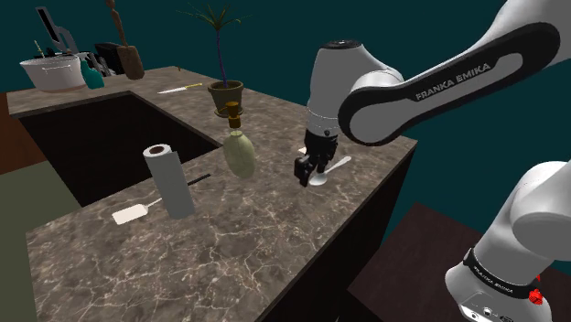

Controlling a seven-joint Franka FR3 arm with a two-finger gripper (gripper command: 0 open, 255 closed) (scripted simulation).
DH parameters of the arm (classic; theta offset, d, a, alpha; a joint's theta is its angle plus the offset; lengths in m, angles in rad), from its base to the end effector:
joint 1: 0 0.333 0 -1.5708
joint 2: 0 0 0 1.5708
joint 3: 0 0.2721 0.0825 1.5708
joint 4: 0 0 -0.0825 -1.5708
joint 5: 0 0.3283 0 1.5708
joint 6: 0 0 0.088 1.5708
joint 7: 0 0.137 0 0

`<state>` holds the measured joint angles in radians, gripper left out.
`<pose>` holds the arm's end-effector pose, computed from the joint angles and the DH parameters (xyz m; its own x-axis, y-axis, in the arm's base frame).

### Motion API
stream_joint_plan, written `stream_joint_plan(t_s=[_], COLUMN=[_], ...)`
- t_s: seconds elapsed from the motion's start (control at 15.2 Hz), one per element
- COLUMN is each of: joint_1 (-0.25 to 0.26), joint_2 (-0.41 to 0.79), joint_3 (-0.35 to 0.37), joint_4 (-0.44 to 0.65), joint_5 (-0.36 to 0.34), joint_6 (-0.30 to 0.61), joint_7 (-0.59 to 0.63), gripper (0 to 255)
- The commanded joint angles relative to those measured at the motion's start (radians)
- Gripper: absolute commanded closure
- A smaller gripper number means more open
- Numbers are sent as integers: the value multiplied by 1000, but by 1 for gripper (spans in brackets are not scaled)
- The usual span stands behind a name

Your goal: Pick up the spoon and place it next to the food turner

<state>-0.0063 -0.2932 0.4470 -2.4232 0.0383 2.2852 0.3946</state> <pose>0.3906 0.1846 0.3790 0.9878 0.0168 0.1551 0.0113 -0.9993 0.0364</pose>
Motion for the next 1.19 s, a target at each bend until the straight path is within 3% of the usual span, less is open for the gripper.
stream_joint_plan(t_s=[0.0, 0.59, 1.12], joint_1=[-13, -96, -181], joint_2=[-22, -57, -10], joint_3=[-40, -217, -365], joint_4=[-26, -79, -43], joint_5=[7, -3, -28], joint_6=[6, 26, 38], joint_7=[-61, -313, -525], gripper=[255, 255, 255])
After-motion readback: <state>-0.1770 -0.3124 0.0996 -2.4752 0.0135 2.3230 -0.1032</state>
